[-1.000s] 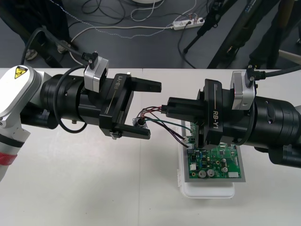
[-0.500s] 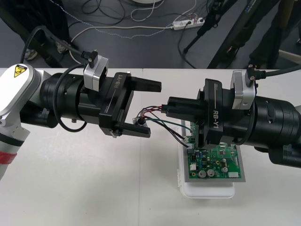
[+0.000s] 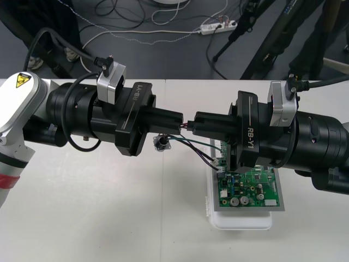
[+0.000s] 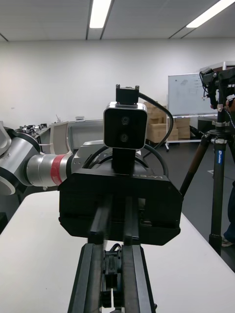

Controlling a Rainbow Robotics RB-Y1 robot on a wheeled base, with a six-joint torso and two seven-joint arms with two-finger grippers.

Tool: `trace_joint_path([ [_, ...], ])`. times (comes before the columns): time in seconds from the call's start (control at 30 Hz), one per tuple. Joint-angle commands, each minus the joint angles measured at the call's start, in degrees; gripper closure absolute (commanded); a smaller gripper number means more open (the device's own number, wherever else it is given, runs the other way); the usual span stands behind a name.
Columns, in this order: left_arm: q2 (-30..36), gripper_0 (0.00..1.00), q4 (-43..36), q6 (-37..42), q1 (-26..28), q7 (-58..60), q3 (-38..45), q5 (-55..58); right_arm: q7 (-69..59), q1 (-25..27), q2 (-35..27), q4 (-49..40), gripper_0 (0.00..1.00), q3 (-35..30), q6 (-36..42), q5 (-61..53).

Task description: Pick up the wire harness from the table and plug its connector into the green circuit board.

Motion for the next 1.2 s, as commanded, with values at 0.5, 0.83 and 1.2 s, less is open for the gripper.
trace_joint_path([
  [0.5,0.4,1.00,-2.0,2.3,-3.2,-2.3,-1.2,1.8,3.0,-1.7,0.5,-1.9,1.00,0.5,0.4,-1.2],
  [0.83,0.4,1.00,-2.0,2.3,-3.2,-2.2,-1.2,1.9,3.0,-1.7,0.5,-1.9,0.11,0.6,0.9,-1.8],
  [1.2,0.5,1.00,-1.9,2.3,-3.1,-2.0,-1.1,2.0,3.2,-1.7,0.2,-1.9,0.00,0.5,1.4,-2.4],
])
